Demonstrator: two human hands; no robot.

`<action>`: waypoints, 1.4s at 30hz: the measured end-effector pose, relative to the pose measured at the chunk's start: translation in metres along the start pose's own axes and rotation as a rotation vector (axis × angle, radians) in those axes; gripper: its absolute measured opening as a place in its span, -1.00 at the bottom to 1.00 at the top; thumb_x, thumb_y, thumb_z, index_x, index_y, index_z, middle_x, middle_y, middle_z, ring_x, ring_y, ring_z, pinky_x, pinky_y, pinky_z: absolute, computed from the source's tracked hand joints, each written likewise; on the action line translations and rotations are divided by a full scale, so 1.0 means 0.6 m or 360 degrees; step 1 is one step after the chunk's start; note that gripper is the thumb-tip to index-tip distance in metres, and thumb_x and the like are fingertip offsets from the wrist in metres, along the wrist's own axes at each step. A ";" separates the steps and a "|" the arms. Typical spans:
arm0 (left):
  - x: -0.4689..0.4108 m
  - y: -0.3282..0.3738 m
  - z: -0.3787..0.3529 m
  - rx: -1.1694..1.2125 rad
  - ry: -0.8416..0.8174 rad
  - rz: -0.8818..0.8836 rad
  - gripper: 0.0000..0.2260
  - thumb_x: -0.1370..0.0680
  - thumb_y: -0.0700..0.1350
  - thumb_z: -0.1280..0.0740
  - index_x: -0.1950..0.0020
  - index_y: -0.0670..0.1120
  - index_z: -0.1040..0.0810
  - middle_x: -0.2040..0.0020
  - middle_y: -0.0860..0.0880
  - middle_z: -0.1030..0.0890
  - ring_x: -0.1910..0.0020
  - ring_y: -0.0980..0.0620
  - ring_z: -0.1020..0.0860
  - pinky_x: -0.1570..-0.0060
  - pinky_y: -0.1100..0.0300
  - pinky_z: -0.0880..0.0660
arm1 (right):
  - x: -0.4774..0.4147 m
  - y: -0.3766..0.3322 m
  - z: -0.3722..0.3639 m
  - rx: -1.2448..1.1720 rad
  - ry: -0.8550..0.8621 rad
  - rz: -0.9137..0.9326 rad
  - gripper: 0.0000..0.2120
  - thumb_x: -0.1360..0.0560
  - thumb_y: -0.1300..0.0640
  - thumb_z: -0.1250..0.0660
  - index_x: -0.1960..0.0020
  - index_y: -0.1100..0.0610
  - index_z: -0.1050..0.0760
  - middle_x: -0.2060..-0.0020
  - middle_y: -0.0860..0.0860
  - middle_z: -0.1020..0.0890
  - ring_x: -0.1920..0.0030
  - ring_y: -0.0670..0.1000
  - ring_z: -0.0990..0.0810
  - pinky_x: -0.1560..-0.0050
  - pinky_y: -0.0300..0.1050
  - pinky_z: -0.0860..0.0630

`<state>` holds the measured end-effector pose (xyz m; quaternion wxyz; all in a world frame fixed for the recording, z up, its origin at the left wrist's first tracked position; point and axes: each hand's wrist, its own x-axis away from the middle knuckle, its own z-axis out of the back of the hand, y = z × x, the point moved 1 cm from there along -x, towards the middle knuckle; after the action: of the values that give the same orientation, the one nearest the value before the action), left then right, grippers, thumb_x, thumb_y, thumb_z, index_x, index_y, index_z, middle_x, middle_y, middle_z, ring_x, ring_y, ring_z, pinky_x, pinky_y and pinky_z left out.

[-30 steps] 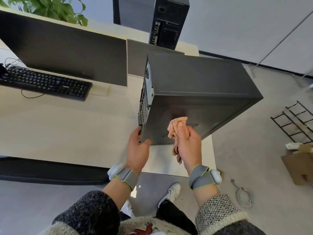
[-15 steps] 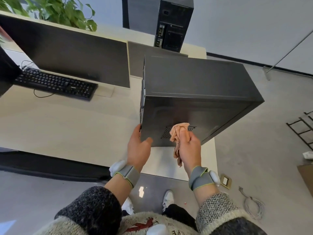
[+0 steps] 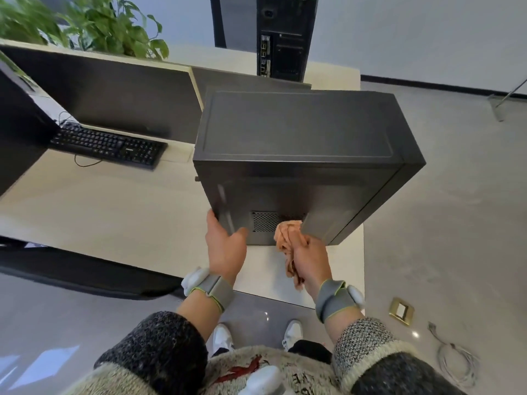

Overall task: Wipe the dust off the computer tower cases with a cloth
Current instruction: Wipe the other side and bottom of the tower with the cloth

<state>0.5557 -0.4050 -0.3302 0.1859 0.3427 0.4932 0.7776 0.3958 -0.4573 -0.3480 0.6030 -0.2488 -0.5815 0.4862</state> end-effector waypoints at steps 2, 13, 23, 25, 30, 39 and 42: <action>0.003 -0.009 -0.013 -0.0004 0.0064 0.0023 -0.23 -0.48 -0.10 -0.37 -0.65 0.06 -0.15 -0.53 0.11 -0.37 -0.50 -0.03 -0.36 -0.51 -0.08 -0.34 | -0.004 -0.001 0.014 -0.0058 -0.0046 -0.0029 -0.54 -0.68 -0.15 -0.25 0.25 0.14 -0.47 0.48 0.21 -0.44 0.60 0.12 -0.43 0.54 -0.13 -0.28; 0.091 -0.029 -0.073 0.0062 0.0150 0.0177 -0.40 -0.40 -0.05 -0.36 -0.45 0.00 -0.41 -0.32 0.06 -0.52 -0.27 -0.05 -0.57 -0.24 -0.10 -0.57 | -0.029 0.022 0.087 -0.0231 -0.0187 -0.0141 -0.45 -0.67 -0.16 -0.23 0.22 0.30 -0.51 0.51 0.24 -0.47 0.58 0.12 -0.37 0.53 -0.16 -0.29; 0.112 -0.019 -0.117 0.0021 -0.0055 0.0151 -0.71 -0.59 -0.26 -0.36 -0.27 -0.03 -0.61 -0.22 -0.01 -0.63 -0.17 -0.04 -0.62 -0.12 0.01 -0.65 | -0.046 0.018 0.115 -0.0131 -0.0198 0.0023 -0.44 -0.64 -0.27 -0.24 0.35 0.12 -0.41 0.50 0.17 -0.47 0.50 0.13 -0.45 0.45 0.00 -0.33; 0.114 -0.019 -0.128 -0.0061 -0.0135 0.0089 -0.73 -0.59 -0.25 -0.37 -0.26 -0.02 -0.62 -0.19 0.00 -0.64 -0.13 -0.02 -0.63 -0.08 0.06 -0.65 | -0.048 0.023 0.121 -0.0094 -0.0210 -0.0007 -0.43 -0.66 -0.24 -0.22 0.38 0.11 -0.41 0.51 0.17 -0.48 0.49 0.13 -0.46 0.43 0.10 -0.38; 0.121 -0.013 -0.153 -0.0052 -0.0160 0.0058 -0.73 -0.57 -0.33 -0.33 -0.16 -0.03 -0.63 -0.04 0.02 -0.73 -0.03 -0.04 -0.68 0.07 0.15 -0.63 | -0.035 -0.024 0.154 -0.0076 -0.0077 0.0443 -0.47 -0.70 -0.22 -0.22 0.18 0.21 -0.51 0.46 0.14 -0.52 0.55 0.02 -0.48 0.52 -0.11 -0.41; 0.124 -0.012 -0.183 -0.0119 -0.0071 -0.0139 -0.76 -0.58 -0.36 -0.28 -0.14 -0.10 -0.62 0.03 -0.01 -0.73 0.06 -0.04 -0.69 0.13 0.11 -0.65 | -0.054 0.008 0.176 0.0067 -0.0108 0.0289 -0.42 -0.70 -0.24 -0.20 0.32 0.16 -0.44 0.51 0.05 -0.51 0.50 -0.01 -0.47 0.39 -0.05 -0.41; 0.125 -0.012 -0.190 -0.0171 -0.0065 -0.0196 -0.75 -0.59 -0.33 -0.28 -0.16 -0.07 -0.61 -0.03 0.01 -0.71 0.07 0.01 -0.68 0.08 0.02 -0.66 | -0.063 -0.010 0.179 0.0084 -0.0001 0.0518 -0.46 -0.67 -0.29 -0.22 0.20 0.13 -0.56 0.39 -0.04 -0.55 0.35 -0.05 -0.51 0.30 -0.13 -0.45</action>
<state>0.4218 -0.4278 -0.3419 0.2616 0.3172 0.4670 0.7828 0.3022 -0.5211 -0.3387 0.5224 -0.3237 -0.5205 0.5927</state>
